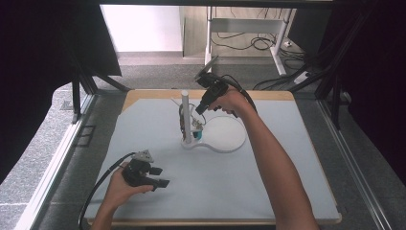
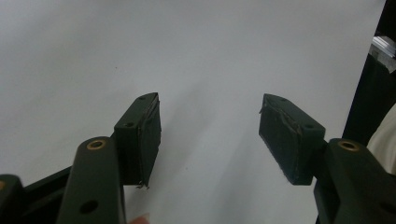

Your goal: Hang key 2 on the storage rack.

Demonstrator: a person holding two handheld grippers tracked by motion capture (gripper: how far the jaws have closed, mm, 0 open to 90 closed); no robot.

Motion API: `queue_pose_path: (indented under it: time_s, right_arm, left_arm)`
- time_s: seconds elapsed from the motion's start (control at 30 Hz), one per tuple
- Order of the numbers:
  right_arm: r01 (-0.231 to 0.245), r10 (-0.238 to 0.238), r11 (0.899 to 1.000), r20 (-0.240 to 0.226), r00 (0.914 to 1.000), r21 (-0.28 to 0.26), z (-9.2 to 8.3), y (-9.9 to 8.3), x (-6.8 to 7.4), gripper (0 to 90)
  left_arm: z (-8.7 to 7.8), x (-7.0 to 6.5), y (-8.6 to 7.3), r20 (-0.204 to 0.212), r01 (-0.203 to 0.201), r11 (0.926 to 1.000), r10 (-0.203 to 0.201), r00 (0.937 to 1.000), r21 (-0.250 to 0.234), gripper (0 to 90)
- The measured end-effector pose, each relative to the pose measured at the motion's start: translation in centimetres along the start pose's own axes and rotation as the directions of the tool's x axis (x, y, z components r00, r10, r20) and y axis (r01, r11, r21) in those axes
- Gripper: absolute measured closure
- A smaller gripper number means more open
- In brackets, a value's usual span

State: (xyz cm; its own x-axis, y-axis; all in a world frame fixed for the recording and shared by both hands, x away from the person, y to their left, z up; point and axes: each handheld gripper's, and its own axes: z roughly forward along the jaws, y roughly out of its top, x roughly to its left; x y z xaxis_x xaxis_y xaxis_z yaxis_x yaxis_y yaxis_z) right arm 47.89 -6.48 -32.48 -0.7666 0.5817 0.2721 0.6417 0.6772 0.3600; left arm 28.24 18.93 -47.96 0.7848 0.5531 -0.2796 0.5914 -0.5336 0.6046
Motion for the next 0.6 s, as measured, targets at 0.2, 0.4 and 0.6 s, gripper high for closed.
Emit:
queue_pose_path:
  time_s: [0.2,0.4,0.6]
  right_arm:
    - [0.001,-0.001,1.0,-0.017,0.9999,0.004,1.0,-0.3,0.2,86.7]
    - [0.006,-0.006,1.0,-0.024,0.9997,0.01,2.0,-0.8,0.0,86.6]
    - [0.001,0.0,1.0,-0.03,0.9995,0.012,2.4,-1.1,-0.1,86.4]
  left_arm:
    - [0.1,0.0,0.0,0.001,-0.001,1.0,0.001,1.0,0.001,39.2]
    - [0.2,0.0,0.0,0.001,-0.001,1.0,0.001,1.0,0.005,39.2]
    - [0.3,0.0,0.0,-0.003,-0.005,0.9999,0.005,1.0,0.011,39.2]
